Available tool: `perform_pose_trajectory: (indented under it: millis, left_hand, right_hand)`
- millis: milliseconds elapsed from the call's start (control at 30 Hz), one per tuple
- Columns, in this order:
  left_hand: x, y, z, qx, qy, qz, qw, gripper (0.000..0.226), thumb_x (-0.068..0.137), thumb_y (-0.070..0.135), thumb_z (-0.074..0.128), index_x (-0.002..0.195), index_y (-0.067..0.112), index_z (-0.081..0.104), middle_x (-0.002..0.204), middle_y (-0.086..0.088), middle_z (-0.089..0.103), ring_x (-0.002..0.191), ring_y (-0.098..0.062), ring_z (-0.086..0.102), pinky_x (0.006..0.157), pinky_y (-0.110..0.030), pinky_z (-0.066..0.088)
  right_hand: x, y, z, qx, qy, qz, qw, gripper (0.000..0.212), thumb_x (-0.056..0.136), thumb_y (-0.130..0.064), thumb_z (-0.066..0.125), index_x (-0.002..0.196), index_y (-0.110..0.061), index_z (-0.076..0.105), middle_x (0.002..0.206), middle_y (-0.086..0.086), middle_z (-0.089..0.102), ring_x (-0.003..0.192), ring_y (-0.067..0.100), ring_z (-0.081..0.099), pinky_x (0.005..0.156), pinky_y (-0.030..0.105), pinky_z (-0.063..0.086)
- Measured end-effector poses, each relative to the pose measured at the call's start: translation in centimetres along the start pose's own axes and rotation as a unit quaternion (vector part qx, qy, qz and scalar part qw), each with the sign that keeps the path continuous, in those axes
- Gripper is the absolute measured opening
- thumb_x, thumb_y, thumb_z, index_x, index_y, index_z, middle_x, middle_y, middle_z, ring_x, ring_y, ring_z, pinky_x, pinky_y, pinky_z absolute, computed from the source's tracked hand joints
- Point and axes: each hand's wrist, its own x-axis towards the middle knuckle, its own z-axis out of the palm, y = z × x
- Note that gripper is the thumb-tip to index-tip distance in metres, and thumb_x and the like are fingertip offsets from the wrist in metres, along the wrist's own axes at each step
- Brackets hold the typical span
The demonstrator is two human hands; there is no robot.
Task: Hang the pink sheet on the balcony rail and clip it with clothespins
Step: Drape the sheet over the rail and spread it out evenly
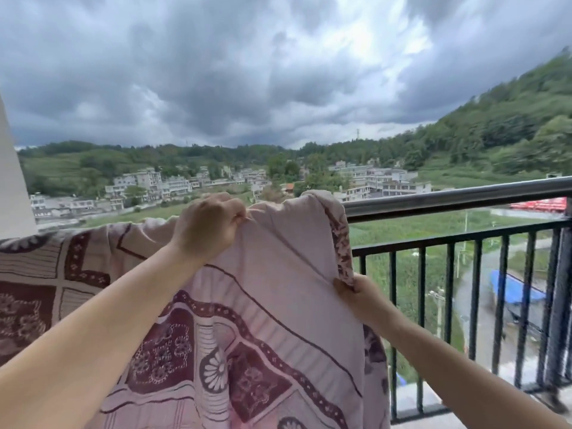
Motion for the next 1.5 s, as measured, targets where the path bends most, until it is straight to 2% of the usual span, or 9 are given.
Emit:
perform_pose_trajectory:
  millis: [200,433,600,767,900,1033,1233,1333,1500]
  left_hand:
    - [2.8,0.8,0.9,0.027,-0.042,-0.097,0.994,0.017,0.092,0.011,0.037,0.089,0.005,0.052,0.084,-0.02,0.064,0.07,-0.028,0.054,0.067,-0.038,0.045]
    - [5.7,-1.4,1.0,0.191,-0.093,-0.239,0.947,0.02,0.091,0.011,0.029,0.1,0.008,0.047,0.099,-0.02,0.063,0.09,-0.034,0.06,0.074,-0.038,0.045]
    - [7.5,-0.8,1.5,0.22,-0.243,-0.314,0.891,0.018,0.086,0.009,0.041,0.099,0.01,0.055,0.109,-0.014,0.062,0.094,-0.028,0.056,0.074,-0.033,0.043]
    - [9.1,5.9,3.0,-0.013,-0.24,-0.246,0.939,0.035,0.093,0.03,0.042,0.113,0.006,0.056,0.111,-0.01,0.062,0.096,-0.021,0.056,0.077,-0.029,0.048]
    - [10.2,13.5,6.0,-0.079,-0.313,-0.138,0.936,0.041,0.09,0.047,0.034,0.114,0.02,0.053,0.087,0.01,0.055,0.079,-0.009,0.052,0.073,-0.025,0.045]
    - [10.0,14.8,7.2,0.021,-0.27,-0.138,0.953,0.035,0.089,0.053,0.028,0.086,0.029,0.054,0.064,0.014,0.045,0.071,-0.014,0.047,0.06,-0.028,0.037]
    - [9.2,14.5,8.1,0.052,-0.233,-0.116,0.964,0.049,0.09,0.049,0.025,0.114,0.019,0.056,0.097,-0.003,0.05,0.094,-0.015,0.042,0.082,-0.03,0.037]
    - [9.8,14.9,8.0,0.051,-0.222,-0.113,0.967,0.038,0.093,0.039,0.032,0.104,0.012,0.058,0.096,-0.001,0.035,0.097,-0.016,0.03,0.098,-0.039,0.033]
    - [10.4,16.1,7.9,0.047,-0.202,-0.098,0.973,0.031,0.094,0.024,0.036,0.083,0.004,0.056,0.09,-0.004,0.041,0.091,-0.018,0.039,0.095,-0.041,0.038]
  right_hand:
    - [5.6,-11.4,-11.3,-0.163,0.243,-0.219,0.931,0.042,0.086,-0.027,0.054,0.048,-0.018,0.04,0.049,-0.001,0.044,0.049,0.013,0.041,0.045,0.025,0.028]
    - [20.5,-19.3,-19.4,-0.359,0.329,-0.246,0.838,0.038,0.088,-0.031,0.045,0.095,0.002,0.062,0.102,0.027,0.063,0.099,0.038,0.057,0.08,0.037,0.045]
    - [26.8,-14.5,-14.6,-0.525,0.11,-0.213,0.817,0.033,0.087,-0.03,0.047,0.094,-0.002,0.063,0.102,0.019,0.065,0.096,0.033,0.059,0.08,0.035,0.048]
    - [29.7,-7.5,-11.9,-0.623,-0.26,-0.002,0.738,0.037,0.076,-0.04,0.053,0.097,-0.013,0.066,0.098,0.002,0.06,0.085,0.022,0.059,0.087,0.036,0.049]
    - [27.7,-8.0,-12.3,-0.443,-0.311,0.026,0.84,0.041,0.089,-0.032,0.044,0.122,-0.007,0.045,0.122,0.012,0.056,0.096,0.023,0.056,0.093,0.045,0.046]
    - [22.9,-9.9,-15.6,-0.275,-0.171,-0.187,0.927,0.031,0.092,-0.022,0.044,0.11,0.0,0.055,0.108,0.018,0.064,0.094,0.027,0.062,0.085,0.037,0.051]
    - [13.0,-2.0,-21.6,-0.213,0.131,-0.325,0.912,0.029,0.084,-0.027,0.053,0.069,-0.003,0.058,0.061,0.01,0.057,0.055,0.018,0.048,0.054,0.025,0.042]
    - [6.6,4.5,-21.9,-0.127,0.26,-0.298,0.91,0.064,0.069,-0.065,0.044,0.081,-0.004,0.058,0.077,0.001,0.052,0.07,0.016,0.049,0.061,0.023,0.037]
    - [2.3,11.0,-18.0,-0.155,0.053,-0.11,0.98,0.077,0.066,-0.066,0.052,0.112,-0.004,0.052,0.097,0.008,0.062,0.083,0.015,0.056,0.07,0.027,0.046]
